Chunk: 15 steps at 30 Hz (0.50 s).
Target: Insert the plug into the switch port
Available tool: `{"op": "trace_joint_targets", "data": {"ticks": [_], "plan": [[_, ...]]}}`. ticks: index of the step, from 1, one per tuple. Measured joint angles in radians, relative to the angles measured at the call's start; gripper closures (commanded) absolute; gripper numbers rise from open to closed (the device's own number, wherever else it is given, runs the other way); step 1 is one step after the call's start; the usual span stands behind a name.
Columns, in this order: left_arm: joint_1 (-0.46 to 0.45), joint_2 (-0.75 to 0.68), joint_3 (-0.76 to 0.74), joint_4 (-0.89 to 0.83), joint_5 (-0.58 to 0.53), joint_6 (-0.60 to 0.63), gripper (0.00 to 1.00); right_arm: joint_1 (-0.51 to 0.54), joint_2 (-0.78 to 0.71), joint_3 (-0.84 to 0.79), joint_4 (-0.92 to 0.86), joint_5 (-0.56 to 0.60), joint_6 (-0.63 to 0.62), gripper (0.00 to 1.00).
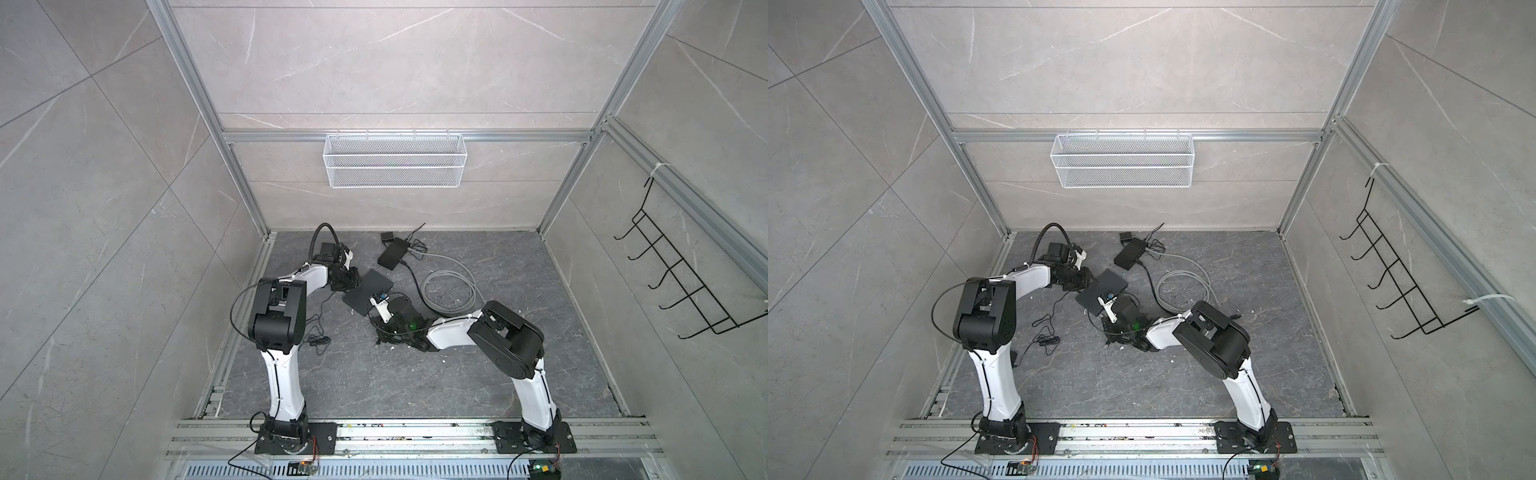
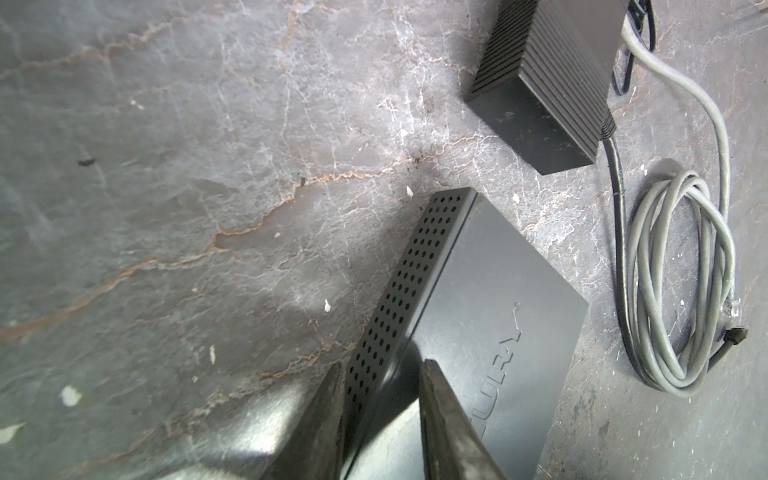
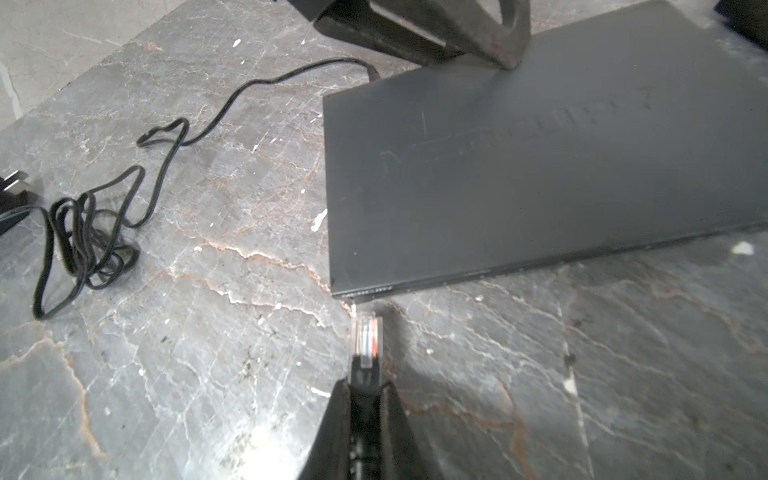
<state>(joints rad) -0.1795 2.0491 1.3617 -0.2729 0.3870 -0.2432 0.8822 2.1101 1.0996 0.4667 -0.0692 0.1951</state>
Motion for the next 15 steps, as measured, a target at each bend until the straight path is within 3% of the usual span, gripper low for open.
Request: {"op": "trace_joint_targets", "data": {"ticks": [15], "plan": [[0.000, -0.014, -0.024, 0.016, -0.007, -0.007, 0.69, -0.013, 0.033, 0.080, -0.068, -0.020, 0.060, 0.97]]}}
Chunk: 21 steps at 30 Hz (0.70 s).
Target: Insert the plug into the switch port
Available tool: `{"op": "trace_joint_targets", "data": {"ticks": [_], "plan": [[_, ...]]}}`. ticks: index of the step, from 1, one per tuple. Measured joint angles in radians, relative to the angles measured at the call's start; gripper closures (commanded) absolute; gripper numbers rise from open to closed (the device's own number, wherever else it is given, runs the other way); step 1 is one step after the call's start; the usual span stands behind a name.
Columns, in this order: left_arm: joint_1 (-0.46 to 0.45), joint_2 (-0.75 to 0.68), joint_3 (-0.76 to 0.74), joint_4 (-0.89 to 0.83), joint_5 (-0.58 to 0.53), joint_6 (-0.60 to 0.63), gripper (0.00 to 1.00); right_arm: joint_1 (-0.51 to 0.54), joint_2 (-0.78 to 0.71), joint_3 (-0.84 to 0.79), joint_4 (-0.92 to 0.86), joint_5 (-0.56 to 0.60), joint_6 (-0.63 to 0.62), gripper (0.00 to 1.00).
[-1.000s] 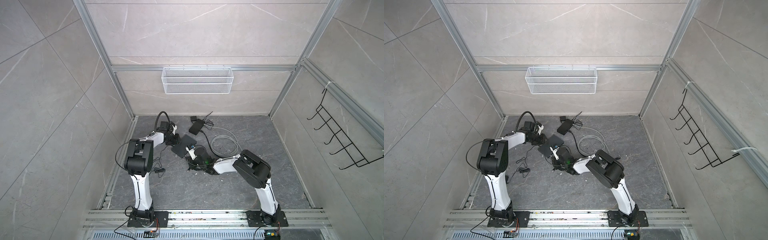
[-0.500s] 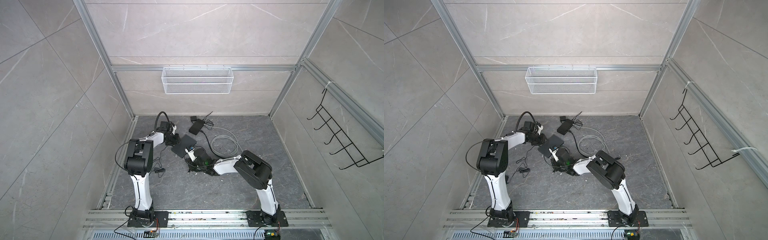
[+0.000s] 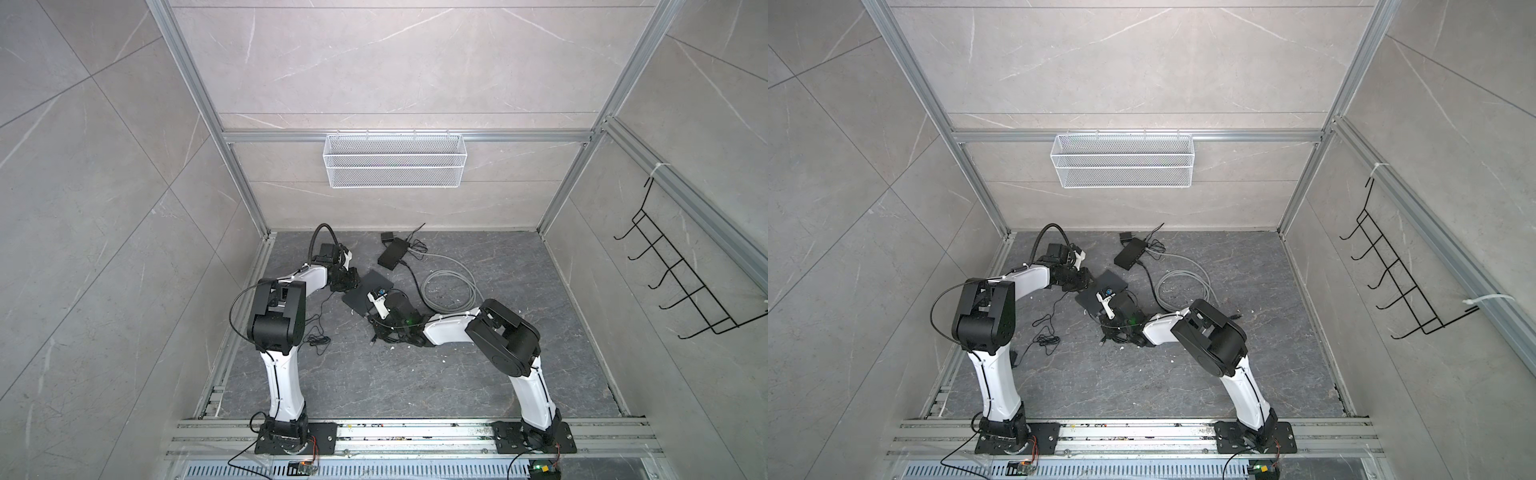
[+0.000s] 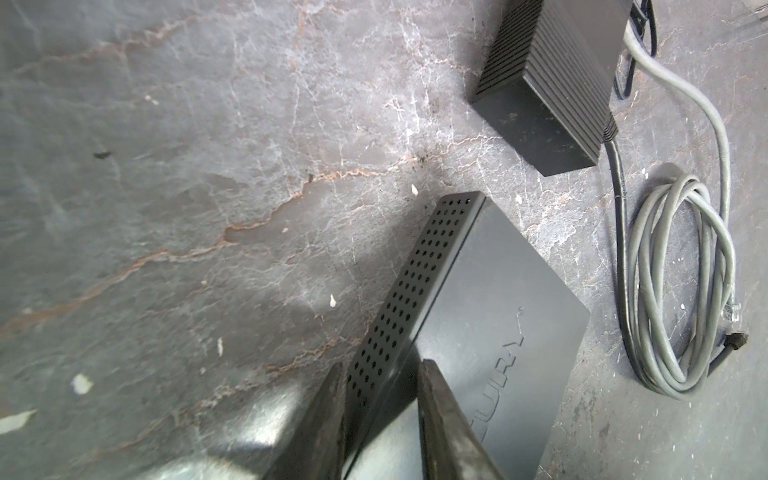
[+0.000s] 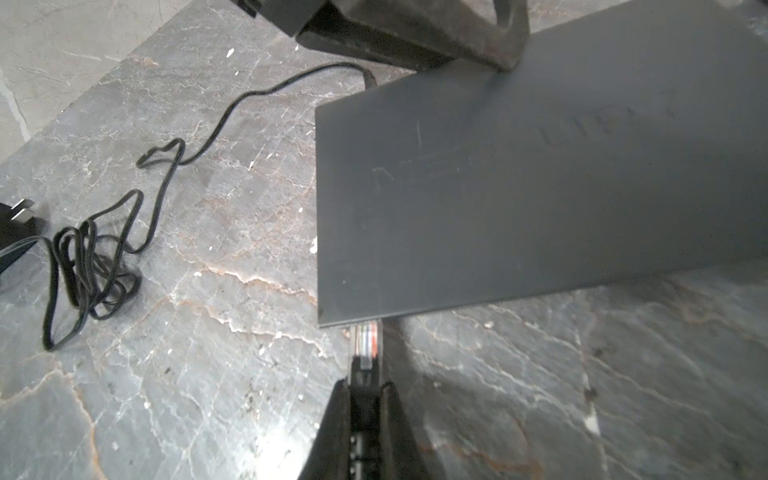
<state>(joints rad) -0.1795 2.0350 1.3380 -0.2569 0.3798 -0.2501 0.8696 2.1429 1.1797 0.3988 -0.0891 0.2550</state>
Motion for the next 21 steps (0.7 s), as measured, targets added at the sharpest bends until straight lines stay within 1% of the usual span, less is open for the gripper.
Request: {"op": "trace_joint_targets", "data": {"ticks": [7, 11, 16, 21], "plan": [[0.000, -0.002, -0.002, -0.001, -0.003, 0.000, 0.70, -0.004, 0.000, 0.020, -0.040, -0.016, -0.006, 0.97], [0.000, -0.002, -0.001, 0.011, -0.018, 0.000, 0.70, 0.000, 0.021, 0.064, -0.074, -0.014, -0.020, 0.97], [-0.001, -0.002, -0.008, 0.034, -0.039, -0.021, 0.71, 0.032, 0.051, 0.139, -0.139, 0.027, -0.050, 0.96], [-0.007, -0.014, -0.031, 0.055, -0.045, -0.069, 0.72, 0.067, 0.058, 0.179, -0.205, 0.100, -0.060, 0.97]]}}
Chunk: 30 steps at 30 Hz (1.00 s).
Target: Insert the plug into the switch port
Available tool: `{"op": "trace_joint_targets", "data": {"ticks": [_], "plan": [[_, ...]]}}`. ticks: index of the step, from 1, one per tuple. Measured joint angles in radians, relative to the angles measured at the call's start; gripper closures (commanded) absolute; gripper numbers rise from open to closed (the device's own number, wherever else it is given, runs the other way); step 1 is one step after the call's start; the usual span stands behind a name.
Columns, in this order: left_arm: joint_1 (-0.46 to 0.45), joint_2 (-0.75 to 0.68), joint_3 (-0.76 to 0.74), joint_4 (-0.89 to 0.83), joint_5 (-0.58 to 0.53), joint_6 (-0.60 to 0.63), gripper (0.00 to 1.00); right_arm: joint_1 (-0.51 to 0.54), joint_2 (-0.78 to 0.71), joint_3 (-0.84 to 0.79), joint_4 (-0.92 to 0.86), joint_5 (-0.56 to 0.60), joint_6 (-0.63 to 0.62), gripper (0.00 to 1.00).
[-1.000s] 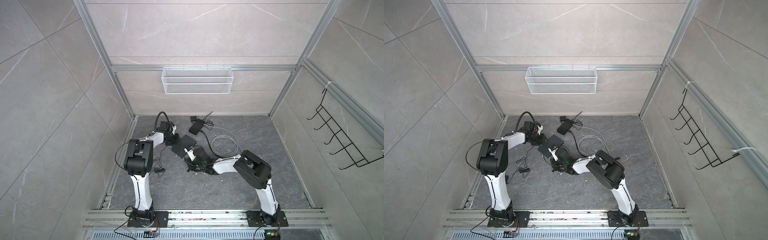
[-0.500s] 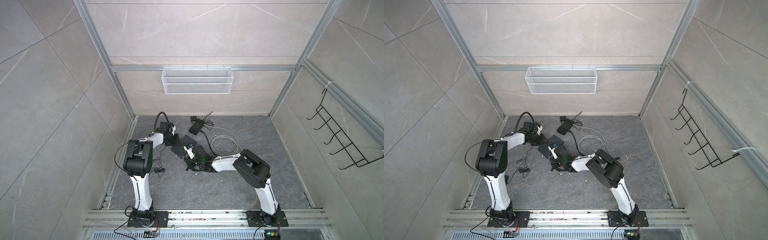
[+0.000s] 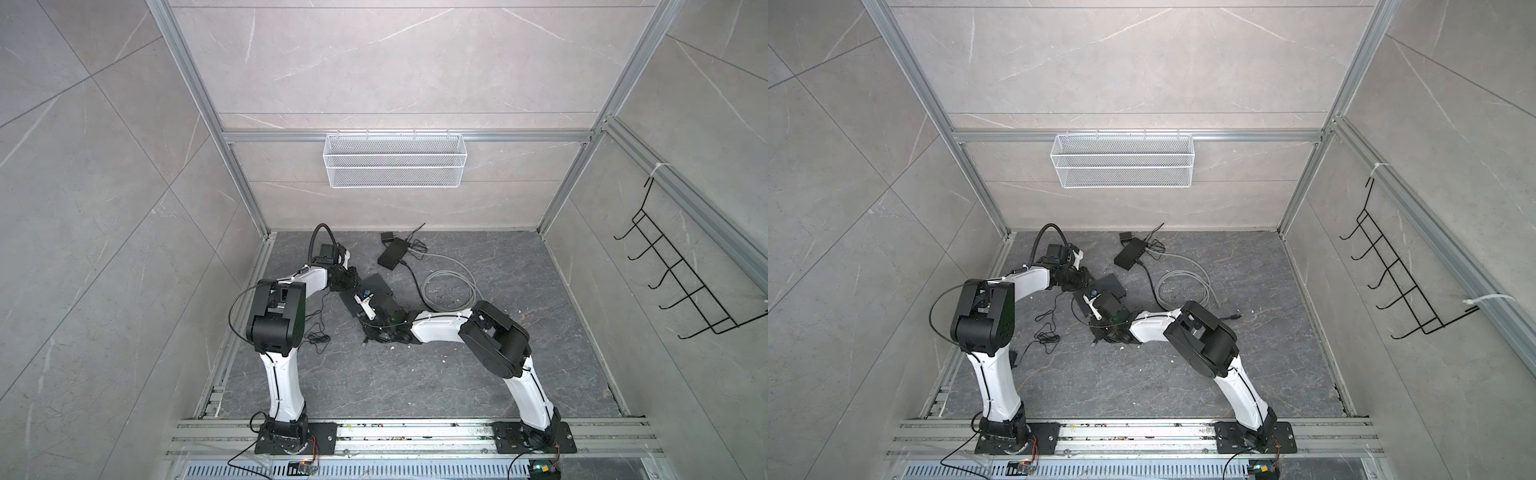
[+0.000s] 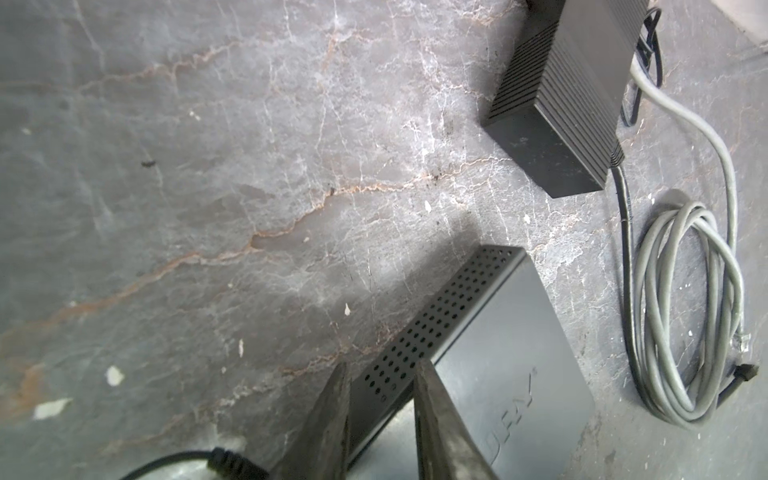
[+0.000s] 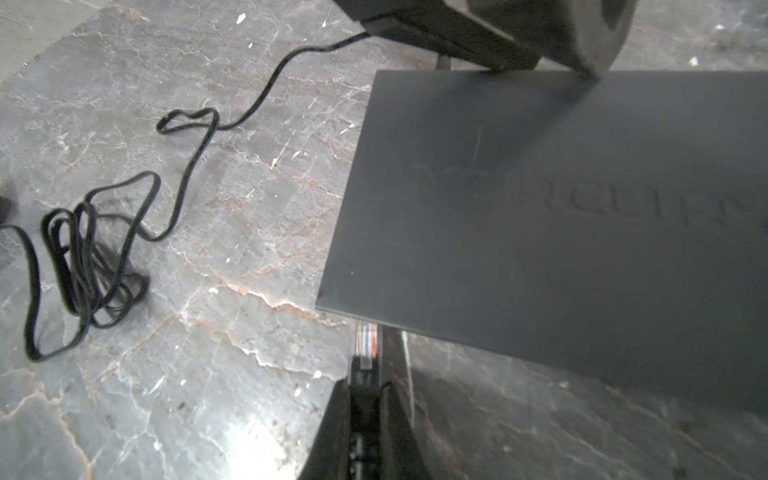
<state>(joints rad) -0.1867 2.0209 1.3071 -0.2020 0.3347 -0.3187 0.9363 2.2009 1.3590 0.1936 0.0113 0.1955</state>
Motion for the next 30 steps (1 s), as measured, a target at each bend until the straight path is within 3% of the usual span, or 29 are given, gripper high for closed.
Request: {"op": "trace_joint_targets", "data": {"ticks": [8, 13, 30], "plan": [[-0.006, -0.014, -0.025, 0.031, -0.031, -0.076, 0.72, 0.009, -0.003, -0.007, 0.003, 0.026, 0.084, 0.97], [-0.017, -0.026, -0.030, -0.002, -0.033, -0.107, 0.72, -0.008, -0.062, -0.117, 0.064, -0.001, 0.111, 0.97], [-0.026, -0.026, 0.041, -0.174, -0.046, -0.091, 0.66, -0.119, -0.219, -0.325, 0.063, -0.071, 0.131, 0.97]]}}
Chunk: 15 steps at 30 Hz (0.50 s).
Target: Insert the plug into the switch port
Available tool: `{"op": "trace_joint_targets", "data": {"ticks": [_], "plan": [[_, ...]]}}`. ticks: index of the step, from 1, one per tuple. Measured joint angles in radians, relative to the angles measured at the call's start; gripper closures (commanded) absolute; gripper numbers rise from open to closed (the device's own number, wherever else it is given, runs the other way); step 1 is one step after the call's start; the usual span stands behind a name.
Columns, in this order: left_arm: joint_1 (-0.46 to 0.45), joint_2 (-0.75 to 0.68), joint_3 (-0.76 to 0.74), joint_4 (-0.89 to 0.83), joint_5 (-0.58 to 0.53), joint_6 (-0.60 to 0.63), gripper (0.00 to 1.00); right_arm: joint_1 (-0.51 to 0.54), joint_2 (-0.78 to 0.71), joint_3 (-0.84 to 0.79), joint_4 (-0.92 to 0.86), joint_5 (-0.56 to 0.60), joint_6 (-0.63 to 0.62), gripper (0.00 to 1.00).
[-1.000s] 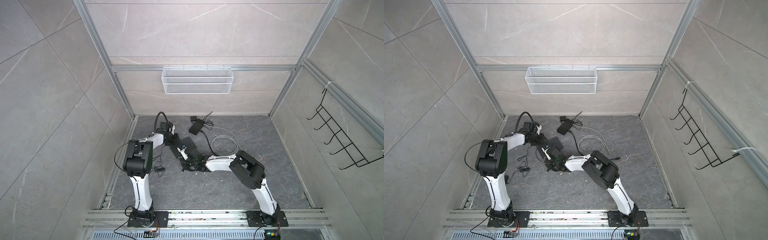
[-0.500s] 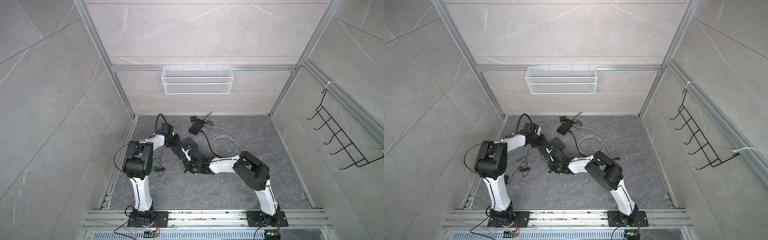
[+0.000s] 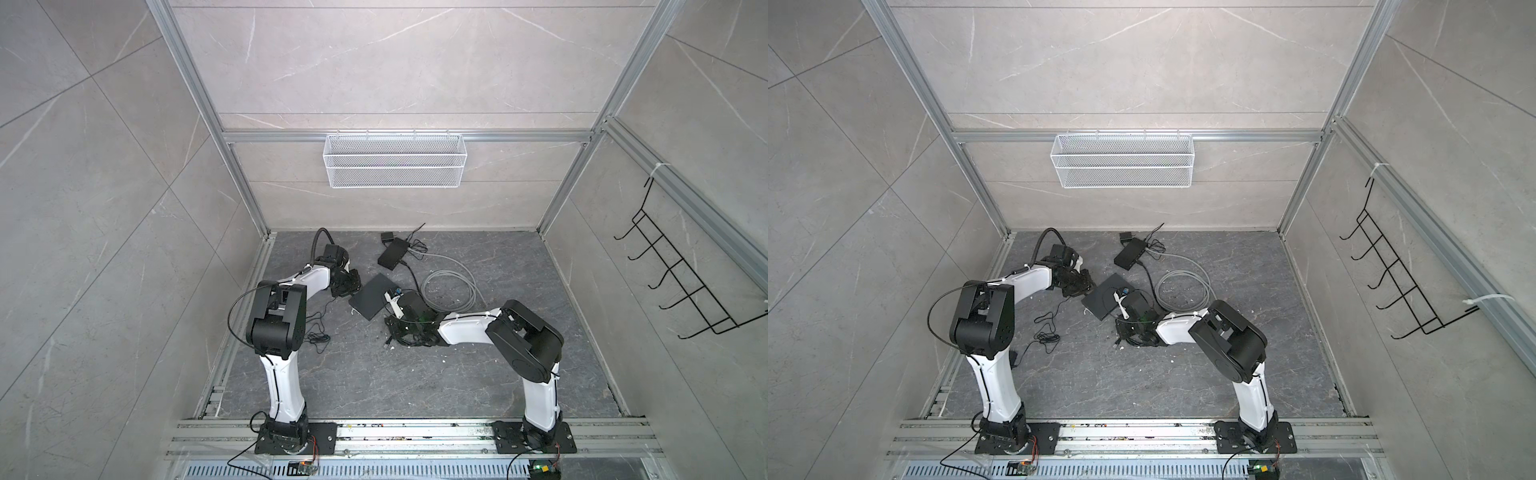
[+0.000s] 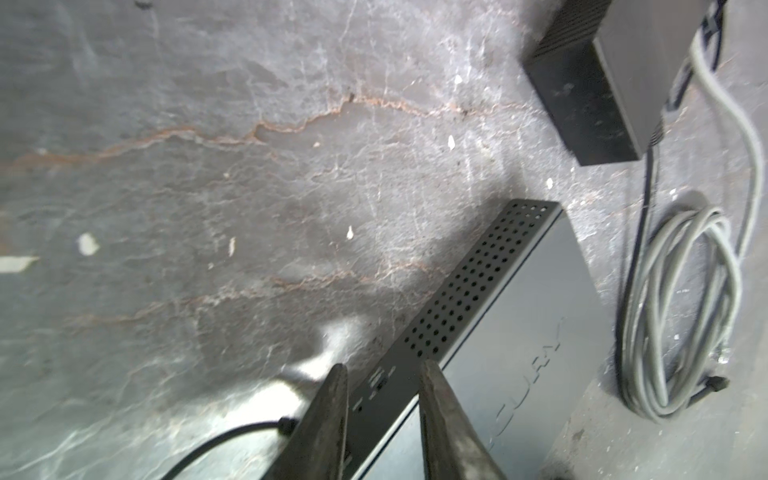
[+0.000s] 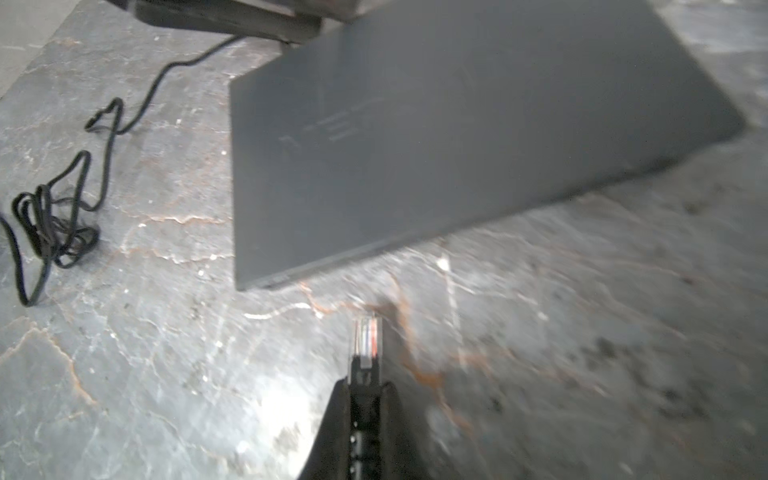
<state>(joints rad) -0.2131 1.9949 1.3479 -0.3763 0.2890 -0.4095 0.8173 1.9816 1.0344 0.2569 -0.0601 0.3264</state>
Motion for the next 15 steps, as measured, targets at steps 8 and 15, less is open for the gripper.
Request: {"op": "trace_joint_targets", "data": {"ticks": [8, 15], "plan": [[-0.007, 0.001, 0.043, -0.080, 0.001, 0.037, 0.64, -0.030, -0.027, -0.045, 0.019, -0.035, -0.001, 0.97], [-0.014, 0.020, 0.043, -0.076, 0.009, 0.066, 0.61, -0.041, -0.027, -0.049, 0.030, -0.069, -0.023, 0.96]]}}
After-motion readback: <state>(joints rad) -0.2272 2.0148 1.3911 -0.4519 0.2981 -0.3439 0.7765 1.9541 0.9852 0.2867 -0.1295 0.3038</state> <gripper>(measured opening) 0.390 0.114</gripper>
